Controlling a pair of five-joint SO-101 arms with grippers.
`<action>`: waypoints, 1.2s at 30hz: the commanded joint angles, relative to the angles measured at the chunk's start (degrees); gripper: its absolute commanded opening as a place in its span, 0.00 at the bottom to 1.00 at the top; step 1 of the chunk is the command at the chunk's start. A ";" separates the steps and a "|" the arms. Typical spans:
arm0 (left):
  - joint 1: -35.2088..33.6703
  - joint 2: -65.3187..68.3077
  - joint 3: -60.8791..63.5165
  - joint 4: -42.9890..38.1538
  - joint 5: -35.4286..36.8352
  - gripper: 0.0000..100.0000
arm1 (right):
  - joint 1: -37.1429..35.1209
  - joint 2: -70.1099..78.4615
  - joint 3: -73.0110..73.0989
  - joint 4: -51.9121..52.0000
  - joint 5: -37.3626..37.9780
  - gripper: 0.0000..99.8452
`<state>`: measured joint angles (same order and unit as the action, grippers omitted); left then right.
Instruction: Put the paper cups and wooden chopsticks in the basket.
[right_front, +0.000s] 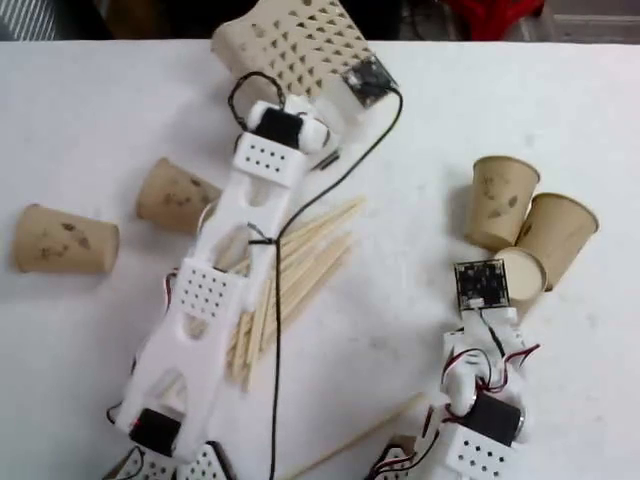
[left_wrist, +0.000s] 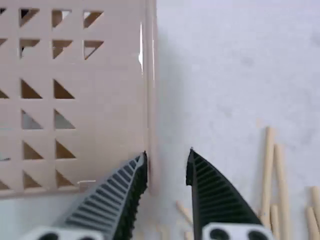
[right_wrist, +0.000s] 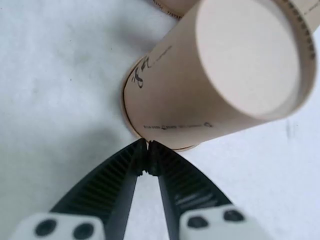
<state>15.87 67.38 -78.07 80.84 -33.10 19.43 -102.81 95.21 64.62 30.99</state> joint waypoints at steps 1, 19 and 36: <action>0.13 0.75 0.62 5.27 -1.76 0.15 | -0.04 -0.48 -0.35 -0.31 0.35 0.02; -1.19 0.75 -4.31 20.31 -5.45 0.14 | 0.13 -0.48 -0.35 -0.31 0.35 0.02; -10.77 -24.40 -14.68 20.84 20.40 0.08 | -0.13 -0.48 -0.35 -0.40 0.35 0.02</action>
<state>6.11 55.60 -92.13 102.29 -21.58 19.43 -102.81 95.21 64.62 30.99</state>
